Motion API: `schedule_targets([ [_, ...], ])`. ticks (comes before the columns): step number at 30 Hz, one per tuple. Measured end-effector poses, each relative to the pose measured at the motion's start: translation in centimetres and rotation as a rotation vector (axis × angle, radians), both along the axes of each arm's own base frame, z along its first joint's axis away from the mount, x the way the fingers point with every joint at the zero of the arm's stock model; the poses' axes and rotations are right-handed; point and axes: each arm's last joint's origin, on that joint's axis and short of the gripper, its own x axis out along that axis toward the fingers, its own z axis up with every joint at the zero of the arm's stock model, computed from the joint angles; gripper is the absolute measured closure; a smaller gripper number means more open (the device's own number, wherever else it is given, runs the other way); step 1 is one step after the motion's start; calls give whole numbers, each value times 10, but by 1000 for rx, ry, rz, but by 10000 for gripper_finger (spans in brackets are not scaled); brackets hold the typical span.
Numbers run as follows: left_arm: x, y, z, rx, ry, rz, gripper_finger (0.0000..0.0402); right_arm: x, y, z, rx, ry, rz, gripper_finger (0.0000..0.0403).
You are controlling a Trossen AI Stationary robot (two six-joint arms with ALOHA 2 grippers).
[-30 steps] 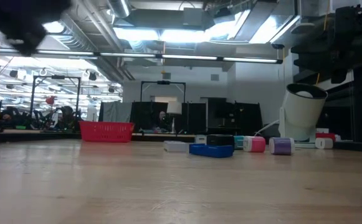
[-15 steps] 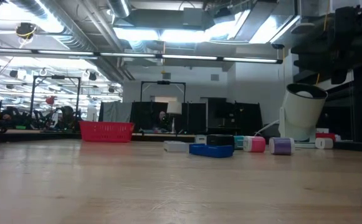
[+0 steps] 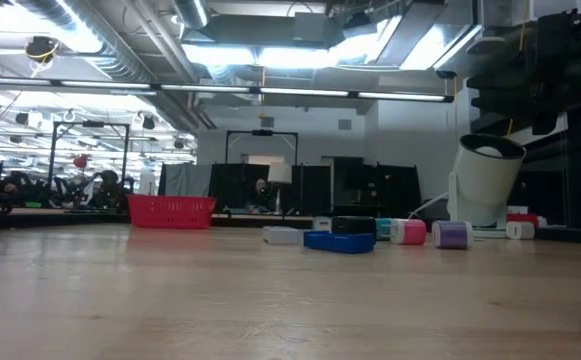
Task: Pick & Place Office items
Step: Put the blue digital timer into the green bin, then put the white digital timer into the green bin
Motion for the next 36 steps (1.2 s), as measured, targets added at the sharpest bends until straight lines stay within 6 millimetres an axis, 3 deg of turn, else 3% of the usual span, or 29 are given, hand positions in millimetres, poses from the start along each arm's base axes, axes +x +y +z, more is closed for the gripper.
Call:
schedule_targets([
  [6,5,-11,-6,-49,-10,-14,253,0,0,0,0,0,-3,155],
  [23,7,-13,-8,-69,-22,44,147,0,0,0,0,0,-3,156],
  [29,15,-4,6,60,-257,68,142,0,0,0,0,0,-3,156],
  [36,48,32,37,350,-531,111,142,0,0,0,1,-1,-3,156],
])
